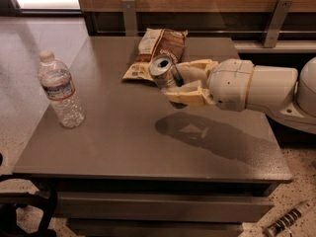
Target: Place redbull can upright
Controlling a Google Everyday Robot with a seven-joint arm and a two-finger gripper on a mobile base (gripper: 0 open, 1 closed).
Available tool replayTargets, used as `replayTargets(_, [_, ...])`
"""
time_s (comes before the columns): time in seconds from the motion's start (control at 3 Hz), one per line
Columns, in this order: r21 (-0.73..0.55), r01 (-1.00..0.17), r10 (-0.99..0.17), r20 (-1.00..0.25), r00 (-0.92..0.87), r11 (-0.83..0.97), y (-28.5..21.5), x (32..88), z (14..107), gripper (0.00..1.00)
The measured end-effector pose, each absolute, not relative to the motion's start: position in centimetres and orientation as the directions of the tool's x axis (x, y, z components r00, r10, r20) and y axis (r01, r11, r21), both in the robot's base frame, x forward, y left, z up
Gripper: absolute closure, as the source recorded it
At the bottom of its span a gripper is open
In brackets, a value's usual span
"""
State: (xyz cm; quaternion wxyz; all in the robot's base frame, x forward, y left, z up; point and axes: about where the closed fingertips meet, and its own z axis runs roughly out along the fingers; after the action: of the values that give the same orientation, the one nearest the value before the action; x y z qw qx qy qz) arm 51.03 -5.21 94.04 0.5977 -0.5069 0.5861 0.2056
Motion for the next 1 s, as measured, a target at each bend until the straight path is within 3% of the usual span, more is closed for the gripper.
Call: replayTargets(1.0, [-0.216, -0.827, -0.212, -0.970, 0.120, 0.519, -6.40, 50.33, 91.96, 1.00])
